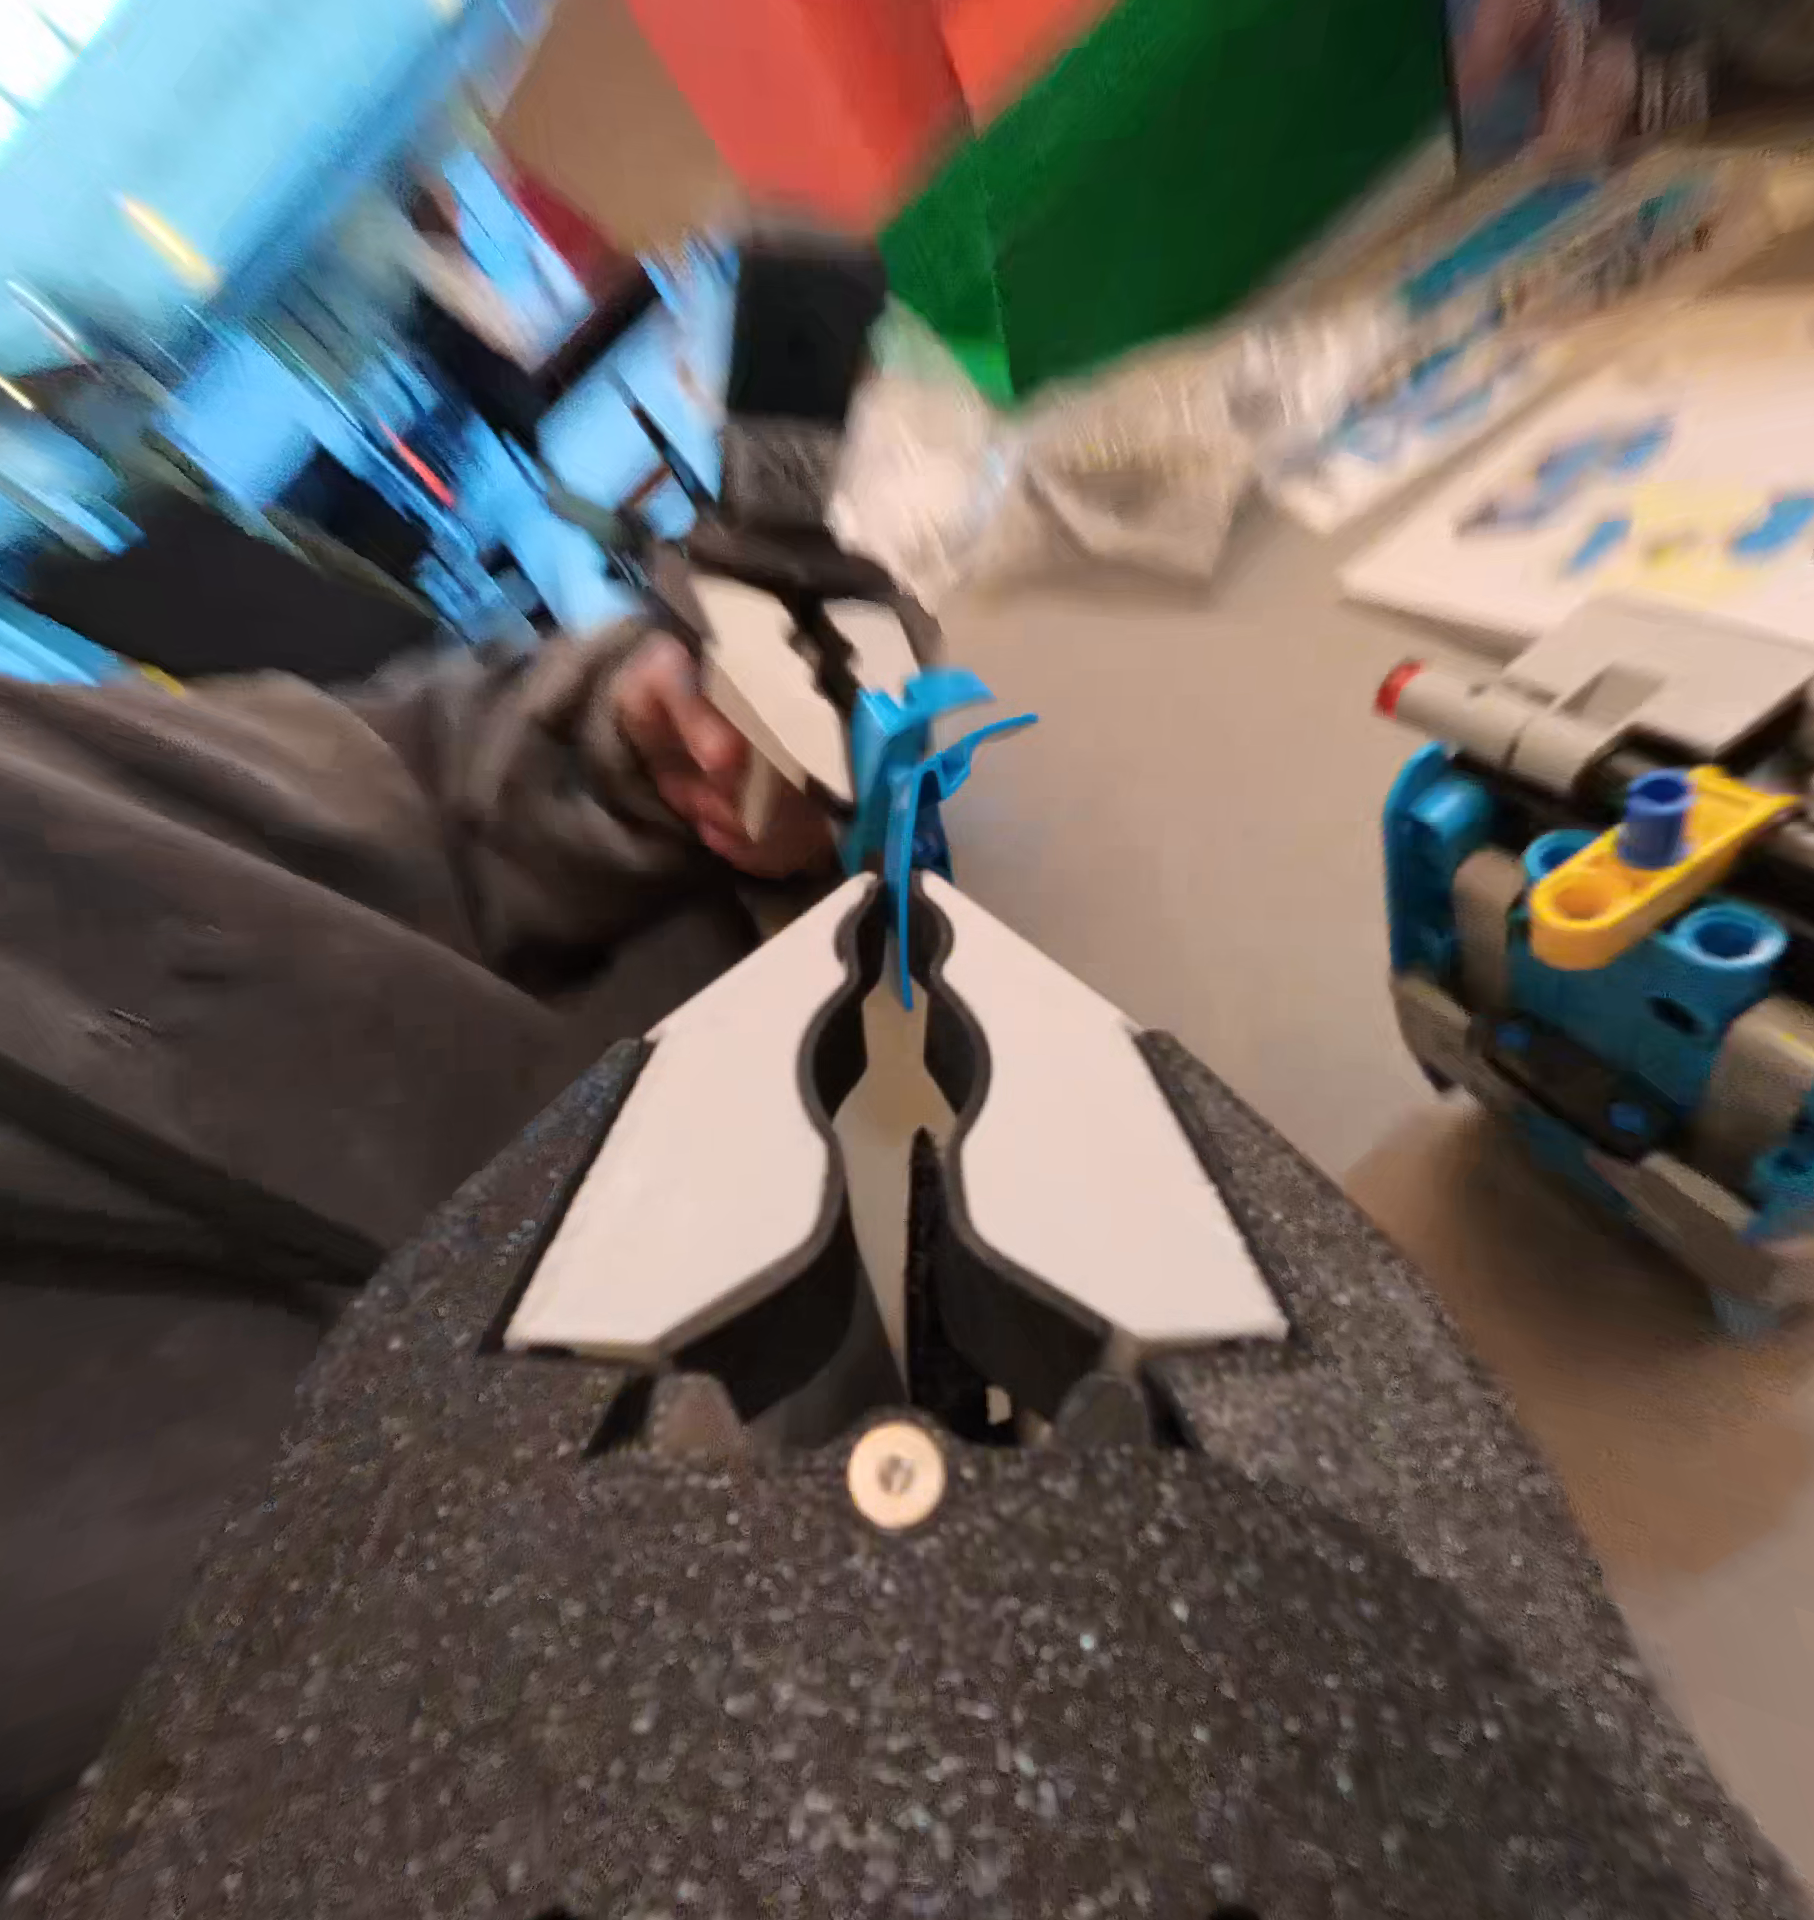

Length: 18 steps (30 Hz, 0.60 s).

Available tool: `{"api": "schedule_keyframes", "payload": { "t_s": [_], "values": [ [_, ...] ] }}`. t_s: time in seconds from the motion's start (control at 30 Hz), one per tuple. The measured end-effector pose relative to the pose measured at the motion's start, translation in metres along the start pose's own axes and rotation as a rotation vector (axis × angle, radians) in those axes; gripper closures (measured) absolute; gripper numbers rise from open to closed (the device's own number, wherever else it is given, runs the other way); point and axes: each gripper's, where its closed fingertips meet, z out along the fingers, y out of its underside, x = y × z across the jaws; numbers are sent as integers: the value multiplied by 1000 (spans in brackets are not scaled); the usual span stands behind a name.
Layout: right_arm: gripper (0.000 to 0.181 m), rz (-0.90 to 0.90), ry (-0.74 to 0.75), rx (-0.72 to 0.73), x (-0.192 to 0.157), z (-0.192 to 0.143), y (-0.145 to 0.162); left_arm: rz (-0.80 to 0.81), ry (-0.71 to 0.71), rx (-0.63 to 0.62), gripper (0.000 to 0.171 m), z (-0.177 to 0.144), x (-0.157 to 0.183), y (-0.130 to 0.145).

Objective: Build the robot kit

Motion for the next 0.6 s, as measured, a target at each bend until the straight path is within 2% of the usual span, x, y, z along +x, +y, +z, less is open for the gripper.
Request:
{"api": "schedule_keyframes", "payload": {
  "t_s": [0.1, 0.13, 0.27, 0.6],
  "values": [
    [181, 101, -123, 201, -1, 1, -15, -46, 69, 42, 171, -3, 5, -7],
    [181, 132, -126, 221, 2, 4, -14, -47, 79, 50, 171, -3, 6, -8],
    [181, 117, -125, 224, -1, 10, -17, -55, 74, 54, 171, -2, 4, -8],
    [181, 218, -183, 223, 4, 12, -14, -40, 33, 82, 171, -4, -2, -11]
  ]
}}
